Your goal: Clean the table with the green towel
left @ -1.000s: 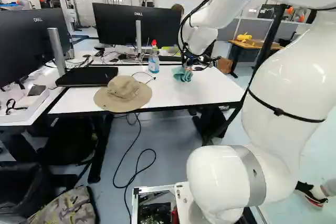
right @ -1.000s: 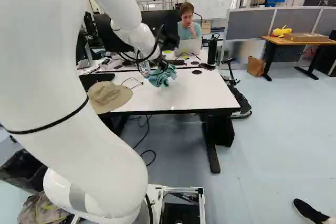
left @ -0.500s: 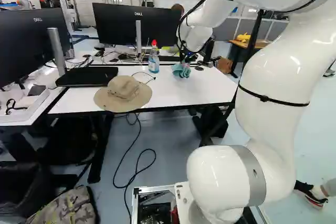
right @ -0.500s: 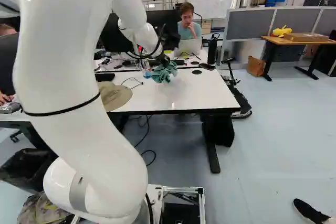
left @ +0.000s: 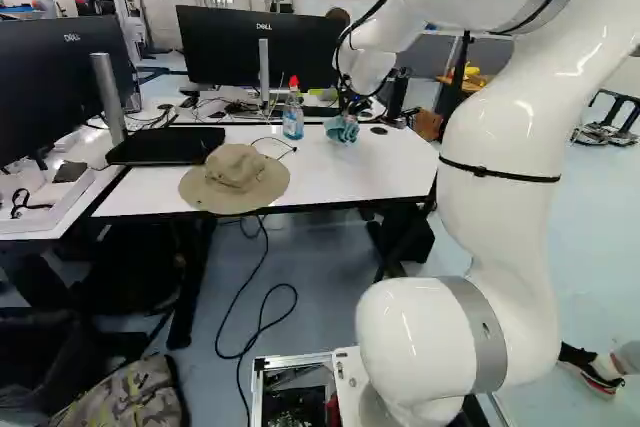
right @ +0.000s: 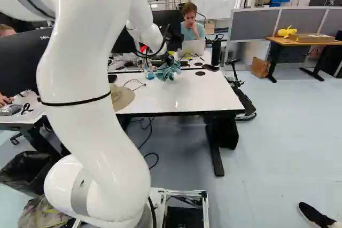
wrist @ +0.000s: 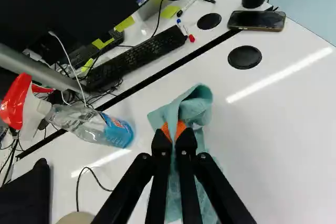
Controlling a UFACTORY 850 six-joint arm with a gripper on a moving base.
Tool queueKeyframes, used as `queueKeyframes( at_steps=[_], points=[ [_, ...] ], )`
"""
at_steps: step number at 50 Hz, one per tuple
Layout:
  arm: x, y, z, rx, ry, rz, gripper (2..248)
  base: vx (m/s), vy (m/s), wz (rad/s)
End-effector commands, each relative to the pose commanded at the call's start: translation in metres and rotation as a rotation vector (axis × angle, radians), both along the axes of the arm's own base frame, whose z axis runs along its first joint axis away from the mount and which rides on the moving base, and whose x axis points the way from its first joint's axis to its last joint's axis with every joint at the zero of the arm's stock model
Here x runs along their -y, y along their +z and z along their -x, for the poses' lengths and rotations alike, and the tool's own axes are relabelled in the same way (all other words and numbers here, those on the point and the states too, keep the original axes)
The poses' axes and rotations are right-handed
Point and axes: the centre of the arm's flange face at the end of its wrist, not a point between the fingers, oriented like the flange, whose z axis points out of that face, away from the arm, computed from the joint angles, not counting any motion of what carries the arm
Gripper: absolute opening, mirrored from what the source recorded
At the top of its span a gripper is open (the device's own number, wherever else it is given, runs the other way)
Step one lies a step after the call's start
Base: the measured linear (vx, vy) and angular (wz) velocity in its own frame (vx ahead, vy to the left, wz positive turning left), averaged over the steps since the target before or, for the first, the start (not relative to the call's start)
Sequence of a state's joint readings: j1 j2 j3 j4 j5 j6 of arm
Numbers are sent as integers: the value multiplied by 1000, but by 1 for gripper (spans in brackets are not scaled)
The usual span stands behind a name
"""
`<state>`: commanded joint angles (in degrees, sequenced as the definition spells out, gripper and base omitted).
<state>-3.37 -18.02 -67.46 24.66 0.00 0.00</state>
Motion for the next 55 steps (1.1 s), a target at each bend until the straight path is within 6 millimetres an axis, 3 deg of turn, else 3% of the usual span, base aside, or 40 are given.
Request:
queueKeyframes(
  at_steps=[9,10,14,15,20,21,25,26,30,31,36,37,41,42,55],
  points=[
    [0,-1,-9,4,1,0,25,0,0,0],
    [0,-1,-9,4,1,0,47,0,0,0],
    [0,-1,-9,4,1,0,47,0,0,0],
    [0,-1,-9,4,1,0,81,0,0,0],
    [0,-1,-9,4,1,0,81,0,0,0],
    [0,-1,-9,4,1,0,118,0,0,0],
    [0,-1,-9,4,1,0,118,0,0,0],
    [0,-1,-9,4,1,0,155,0,0,0],
    [0,-1,-9,4,1,0,155,0,0,0],
    [0,-1,-9,4,1,0,192,0,0,0],
    [0,-1,-9,4,1,0,192,0,0,0],
    [0,-1,-9,4,1,0,229,0,0,0],
    [0,-1,-9,4,1,0,229,0,0,0],
    [0,-1,-9,4,1,0,247,0,0,0],
    [-5,0,-5,2,9,0,247,0,0,0]
  ],
)
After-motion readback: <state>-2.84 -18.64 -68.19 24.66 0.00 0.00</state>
